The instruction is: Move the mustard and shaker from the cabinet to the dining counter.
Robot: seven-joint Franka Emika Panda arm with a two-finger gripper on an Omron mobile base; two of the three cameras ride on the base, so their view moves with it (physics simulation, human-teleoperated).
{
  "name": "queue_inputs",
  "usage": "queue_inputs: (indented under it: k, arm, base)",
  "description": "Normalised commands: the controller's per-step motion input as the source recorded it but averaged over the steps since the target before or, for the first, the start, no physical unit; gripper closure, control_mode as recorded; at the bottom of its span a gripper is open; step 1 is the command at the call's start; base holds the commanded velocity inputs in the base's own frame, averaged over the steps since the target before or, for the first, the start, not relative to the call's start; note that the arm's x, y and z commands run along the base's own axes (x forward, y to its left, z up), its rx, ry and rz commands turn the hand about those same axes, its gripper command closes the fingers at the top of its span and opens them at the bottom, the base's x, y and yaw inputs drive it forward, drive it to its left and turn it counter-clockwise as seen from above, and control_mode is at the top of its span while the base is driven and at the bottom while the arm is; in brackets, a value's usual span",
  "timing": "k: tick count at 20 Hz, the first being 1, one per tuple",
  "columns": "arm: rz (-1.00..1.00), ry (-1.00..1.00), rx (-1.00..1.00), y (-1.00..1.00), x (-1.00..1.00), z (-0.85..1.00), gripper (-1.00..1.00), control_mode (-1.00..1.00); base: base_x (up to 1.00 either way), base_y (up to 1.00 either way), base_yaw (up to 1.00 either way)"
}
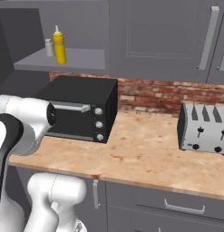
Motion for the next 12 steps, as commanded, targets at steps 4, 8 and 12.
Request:
queue_inputs:
  k: [4, 8, 12]
  arm:
    - [-0.08, 0.00, -0.01, -0.50, 0.00, -0.15, -1.00, -1.00]
    - [-0.14, -0.05, -0.08, -0.01, 0.00, -0.17, -1.00, -1.00]
    - [-0.25, -0.11, -0.13, -0.20, 0.12, -0.08, -1.00, -1.00]
  base:
    - [0.00, 0.00, 0.00]
    - [0.00, 0.00, 0.00]
    - [0.00, 0.00, 0.00]
